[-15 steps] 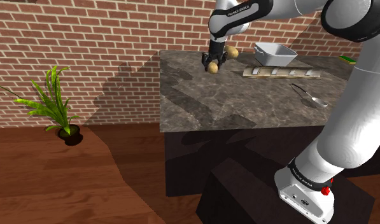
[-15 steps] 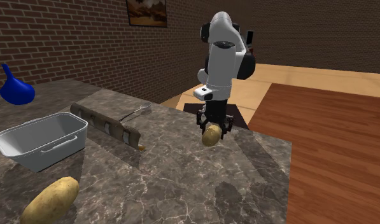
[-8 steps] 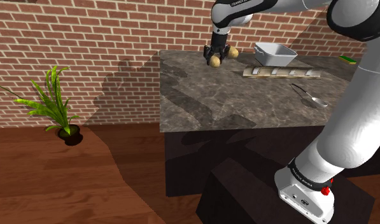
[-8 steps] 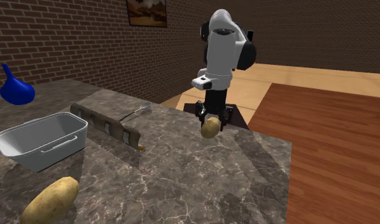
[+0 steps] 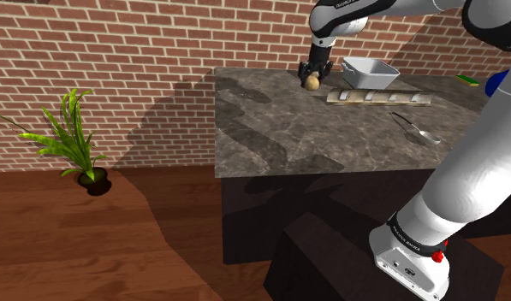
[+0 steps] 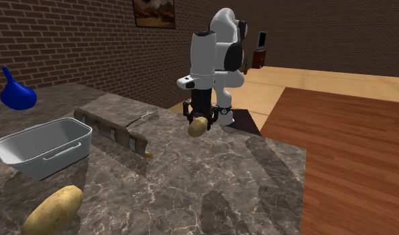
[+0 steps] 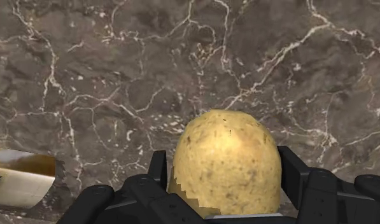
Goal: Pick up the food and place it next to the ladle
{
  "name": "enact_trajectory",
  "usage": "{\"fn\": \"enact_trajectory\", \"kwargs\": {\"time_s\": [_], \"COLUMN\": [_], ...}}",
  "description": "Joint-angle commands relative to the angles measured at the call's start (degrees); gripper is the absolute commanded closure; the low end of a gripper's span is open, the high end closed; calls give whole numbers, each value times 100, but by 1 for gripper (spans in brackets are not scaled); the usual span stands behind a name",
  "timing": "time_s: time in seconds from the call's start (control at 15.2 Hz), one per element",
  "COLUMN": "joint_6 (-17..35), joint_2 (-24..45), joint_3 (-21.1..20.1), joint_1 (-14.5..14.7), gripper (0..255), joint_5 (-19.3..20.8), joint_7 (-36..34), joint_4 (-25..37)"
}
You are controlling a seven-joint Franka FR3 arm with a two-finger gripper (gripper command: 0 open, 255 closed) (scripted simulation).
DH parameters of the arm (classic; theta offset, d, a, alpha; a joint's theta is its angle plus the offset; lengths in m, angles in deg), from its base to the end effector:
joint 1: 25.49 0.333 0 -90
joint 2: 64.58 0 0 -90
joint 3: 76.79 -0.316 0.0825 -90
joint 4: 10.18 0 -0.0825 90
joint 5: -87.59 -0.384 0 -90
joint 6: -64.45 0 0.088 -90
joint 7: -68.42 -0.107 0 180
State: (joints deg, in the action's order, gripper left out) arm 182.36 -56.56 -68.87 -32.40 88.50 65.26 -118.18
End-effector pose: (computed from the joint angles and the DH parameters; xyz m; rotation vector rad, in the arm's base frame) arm 0.5790 -0.1513 0.4368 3.0685 -0.4718 0.0476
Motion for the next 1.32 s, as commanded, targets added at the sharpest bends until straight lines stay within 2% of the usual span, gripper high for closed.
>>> {"fn": "enact_trajectory", "kwargs": {"time_s": [0.0, 0.66, 1.25], "joint_6": [42, 154, 113], "joint_2": [-156, -402, -165], "joint_3": [100, 694, 1232], "joint_1": [-130, -834, -1506], "gripper": [255, 255, 255], "joint_5": [0, -60, -255], "joint_7": [241, 1568, 2858], "joint_4": [-192, -519, -246]}}
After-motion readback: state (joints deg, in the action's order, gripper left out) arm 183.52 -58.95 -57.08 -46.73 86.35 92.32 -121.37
